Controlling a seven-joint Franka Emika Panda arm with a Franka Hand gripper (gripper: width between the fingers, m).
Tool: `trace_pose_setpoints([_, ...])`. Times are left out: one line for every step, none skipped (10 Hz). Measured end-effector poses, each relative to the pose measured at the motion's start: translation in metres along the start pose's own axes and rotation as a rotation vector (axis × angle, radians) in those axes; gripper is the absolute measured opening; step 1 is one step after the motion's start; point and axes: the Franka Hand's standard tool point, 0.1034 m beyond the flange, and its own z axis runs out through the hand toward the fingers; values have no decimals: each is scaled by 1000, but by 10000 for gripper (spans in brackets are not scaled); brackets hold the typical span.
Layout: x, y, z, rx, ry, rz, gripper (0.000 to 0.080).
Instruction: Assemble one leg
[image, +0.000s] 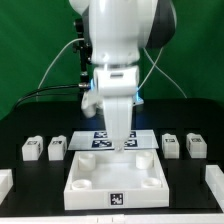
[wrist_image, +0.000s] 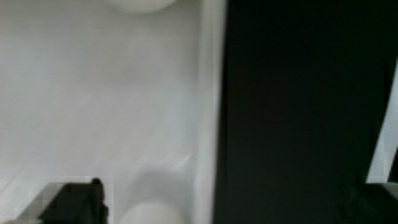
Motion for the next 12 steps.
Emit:
trace_pose_setpoints([-3, -1, 12, 5, 7, 11, 650])
trace_pose_setpoints([-4, -2, 19, 3, 11, 16, 650])
trace_pose_setpoints([-4, -3, 22, 5, 13, 18, 650])
trace_pose_setpoints([-5, -3, 23, 6, 13, 18, 650])
trace_pose_setpoints([-5, -4, 23, 7, 13, 25, 650])
trace_pose_setpoints([-5, -4, 23, 7, 13, 25, 516])
trace_pose_setpoints([-5, -4, 23, 7, 13, 25, 516])
trace_pose_setpoints([-5, -4, 23, 7, 13, 25, 376])
trace_pose_setpoints([-5, -4, 23, 7, 13, 25, 240])
trace_pose_setpoints([-5, -4, 23, 7, 13, 25, 240])
trace_pose_setpoints([-5, -2, 22, 2, 12, 26, 72])
trace_pose_setpoints([-5, 0, 21, -7, 12, 26, 58])
